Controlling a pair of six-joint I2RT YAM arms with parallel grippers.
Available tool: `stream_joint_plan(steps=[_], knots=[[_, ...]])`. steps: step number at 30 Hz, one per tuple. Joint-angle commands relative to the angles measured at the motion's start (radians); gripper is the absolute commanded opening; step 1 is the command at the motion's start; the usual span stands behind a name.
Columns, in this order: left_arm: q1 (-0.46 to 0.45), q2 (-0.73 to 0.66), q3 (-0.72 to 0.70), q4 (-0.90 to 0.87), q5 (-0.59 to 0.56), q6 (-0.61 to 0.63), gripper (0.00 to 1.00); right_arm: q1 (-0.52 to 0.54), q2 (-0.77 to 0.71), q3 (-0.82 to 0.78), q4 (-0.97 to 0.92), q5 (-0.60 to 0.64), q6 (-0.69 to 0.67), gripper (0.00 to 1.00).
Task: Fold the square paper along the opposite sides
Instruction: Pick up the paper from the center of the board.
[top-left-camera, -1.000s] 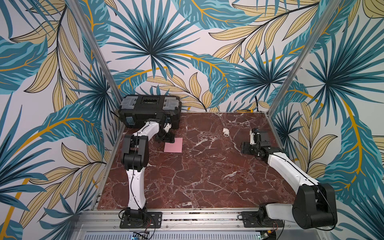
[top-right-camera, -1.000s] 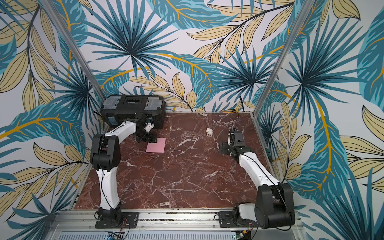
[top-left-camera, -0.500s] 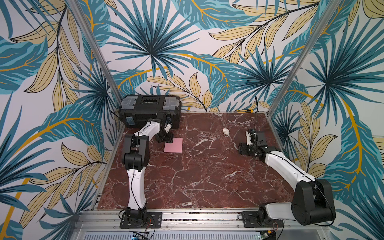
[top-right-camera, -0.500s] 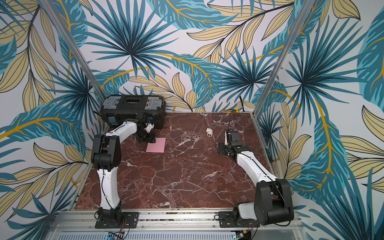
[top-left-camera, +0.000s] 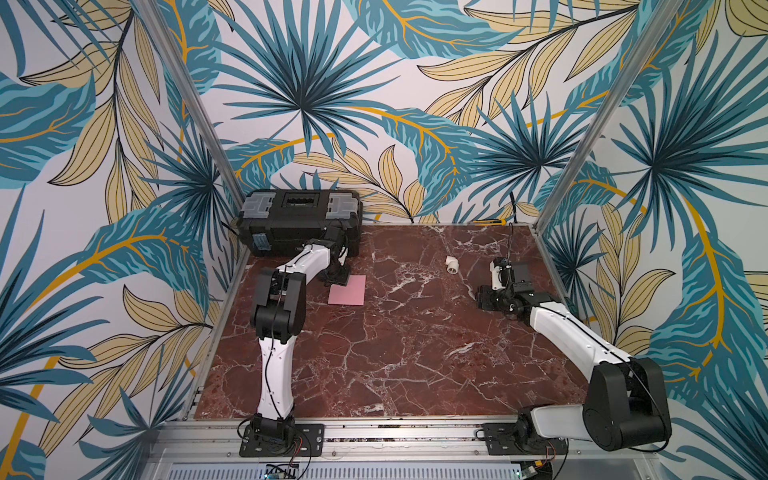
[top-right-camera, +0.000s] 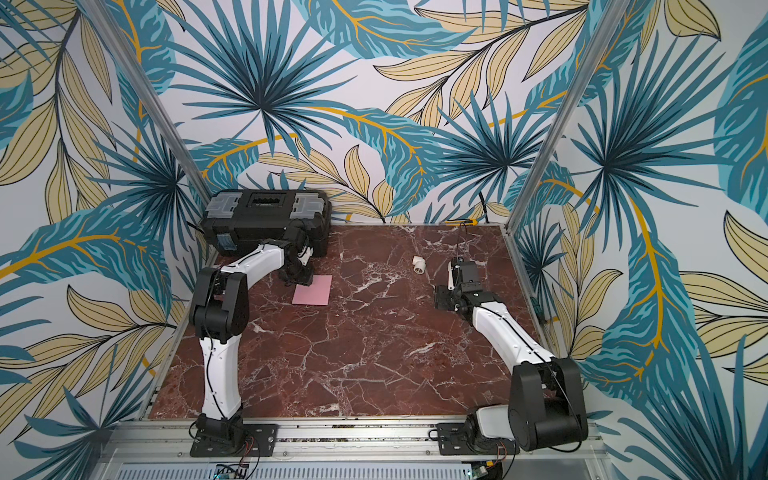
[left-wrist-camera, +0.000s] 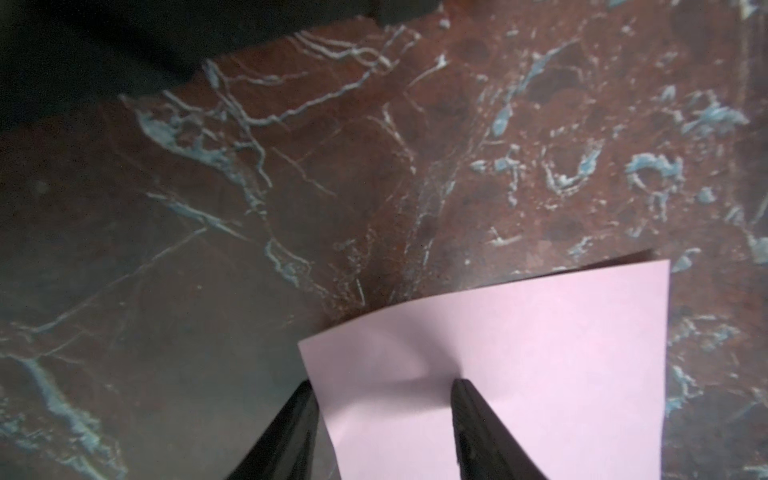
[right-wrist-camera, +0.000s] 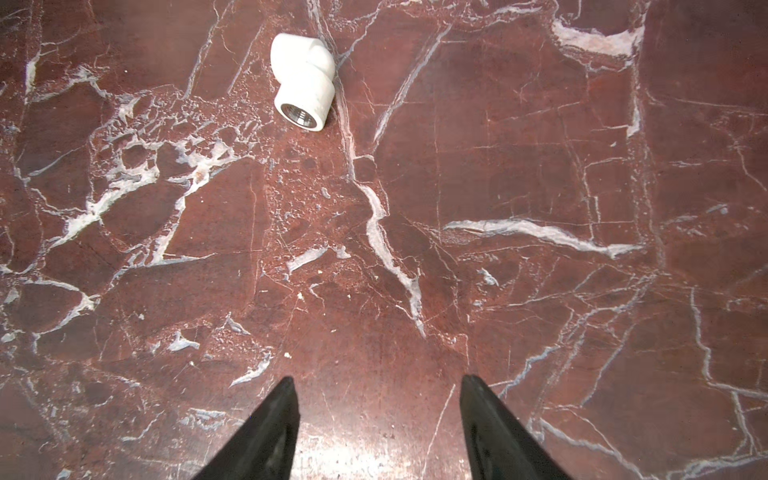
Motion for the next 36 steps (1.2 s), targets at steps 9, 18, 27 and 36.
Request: stream_joint_plan(steps=[9, 18, 27, 36], knots=[[-0.013, 0.03, -0.018, 0.008, -0.07, 0.008, 0.2, 0.006, -0.033, -0.006, -0.008, -0.001, -0.01, 0.64], [-0.036, -0.04, -0.066, 0.029, -0.07, -0.014, 0.0, 0.008, -0.065, -0.014, -0.016, -0.004, -0.002, 0.61], [-0.139, -0.352, -0.194, 0.072, -0.054, -0.073, 0.0, 0.054, -0.209, 0.017, -0.072, -0.091, 0.001, 0.61], [-0.302, -0.65, -0.226, 0.072, -0.019, -0.16, 0.0, 0.157, -0.305, -0.03, 0.154, -0.632, -0.03, 0.67]])
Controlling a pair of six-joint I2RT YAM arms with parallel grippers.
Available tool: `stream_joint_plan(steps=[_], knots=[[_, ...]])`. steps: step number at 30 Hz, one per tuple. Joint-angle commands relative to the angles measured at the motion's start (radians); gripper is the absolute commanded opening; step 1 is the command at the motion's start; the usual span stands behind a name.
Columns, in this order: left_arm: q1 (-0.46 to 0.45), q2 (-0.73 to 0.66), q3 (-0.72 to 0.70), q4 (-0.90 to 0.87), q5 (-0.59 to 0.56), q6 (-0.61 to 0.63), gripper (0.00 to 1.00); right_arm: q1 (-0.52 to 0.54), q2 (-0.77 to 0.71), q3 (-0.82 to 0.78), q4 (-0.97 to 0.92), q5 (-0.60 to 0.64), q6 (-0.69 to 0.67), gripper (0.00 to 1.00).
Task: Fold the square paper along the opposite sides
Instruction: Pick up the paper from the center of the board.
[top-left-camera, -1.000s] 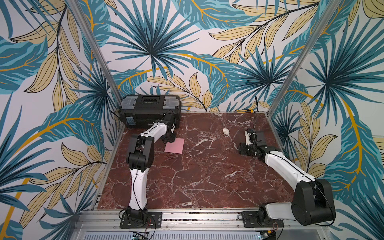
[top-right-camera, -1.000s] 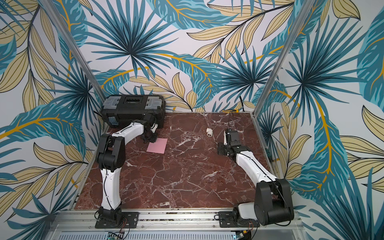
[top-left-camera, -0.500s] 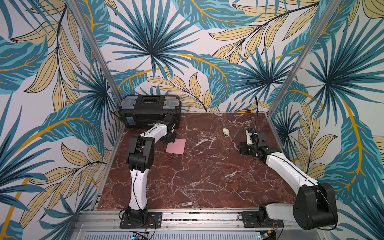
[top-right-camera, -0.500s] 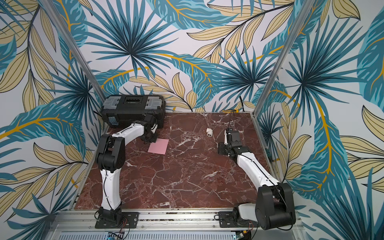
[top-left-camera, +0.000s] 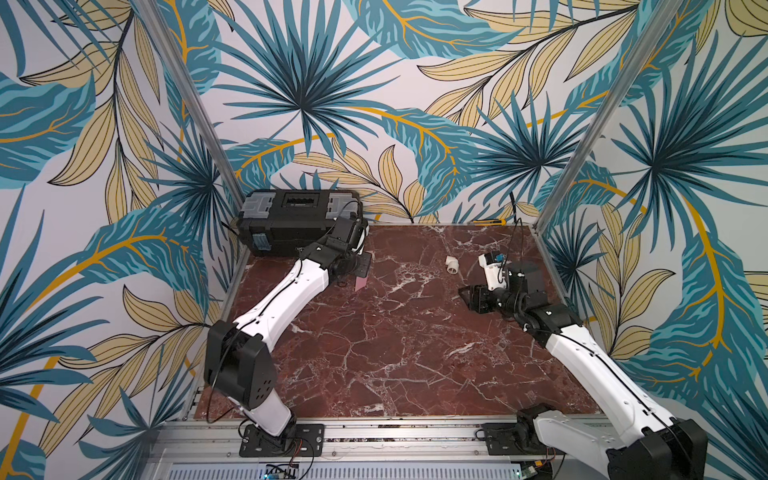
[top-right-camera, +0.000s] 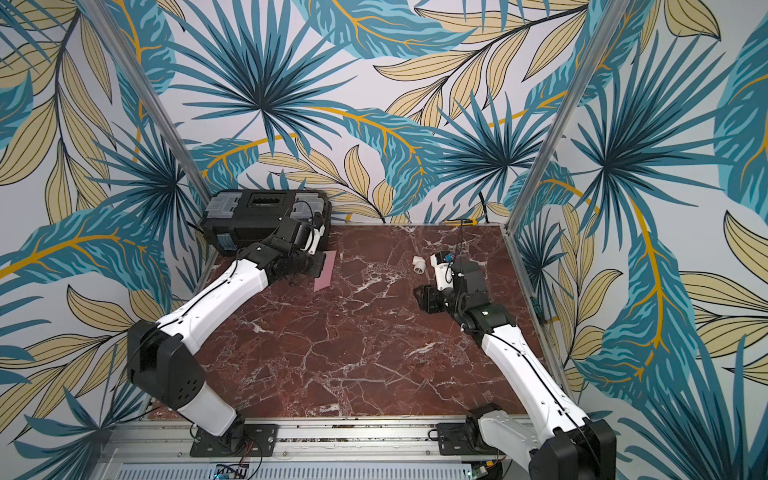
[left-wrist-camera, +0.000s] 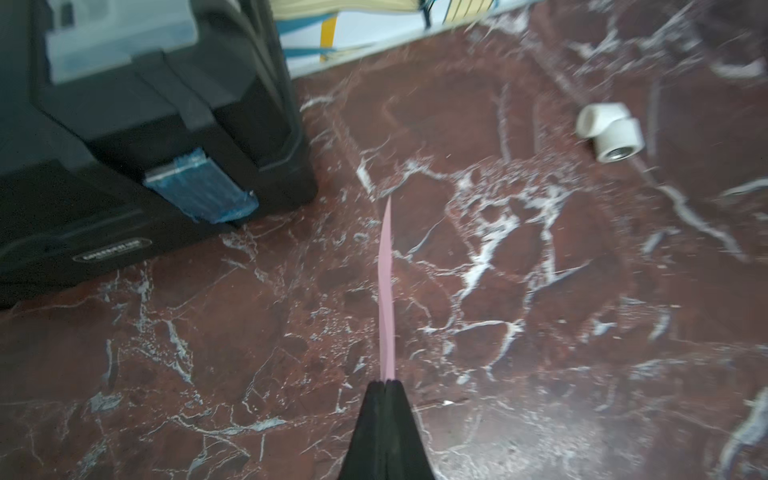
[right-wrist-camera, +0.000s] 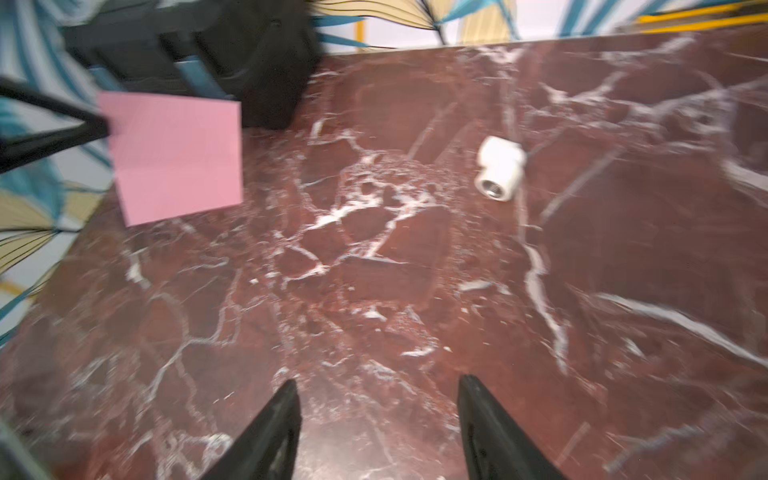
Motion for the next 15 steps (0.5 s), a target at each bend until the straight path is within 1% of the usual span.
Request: stream_joint_plan(steps=[1, 3, 5, 6, 10, 15], knots=[[-0.058, -0.072, -0.023, 0.003, 0.022, -0.049, 0.0, 0.019, -0.027, -0.063, 0.236, -0.344, -0.003, 0.68], [-0.098, -0.122, -0.013, 0.008, 0.032, -0.058, 0.0, 0.023, -0.035, -0.108, 0.407, -0.432, 0.03, 0.7], [-0.128, -0.166, -0.002, 0.012, 0.055, -0.061, 0.0, 0.023, -0.021, -0.111, 0.494, -0.489, 0.032, 0.71], [-0.141, -0.187, 0.004, 0.016, 0.073, -0.063, 0.0, 0.023, -0.003, -0.095, 0.505, -0.524, 0.024, 0.71], [-0.173, -0.257, 0.021, 0.029, 0.162, -0.06, 0.0, 0.023, 0.059, -0.01, 0.464, -0.632, -0.054, 0.71], [-0.201, -0.36, 0.006, 0.099, 0.253, -0.065, 0.0, 0.023, 0.038, 0.054, 0.375, -0.62, -0.183, 0.71]])
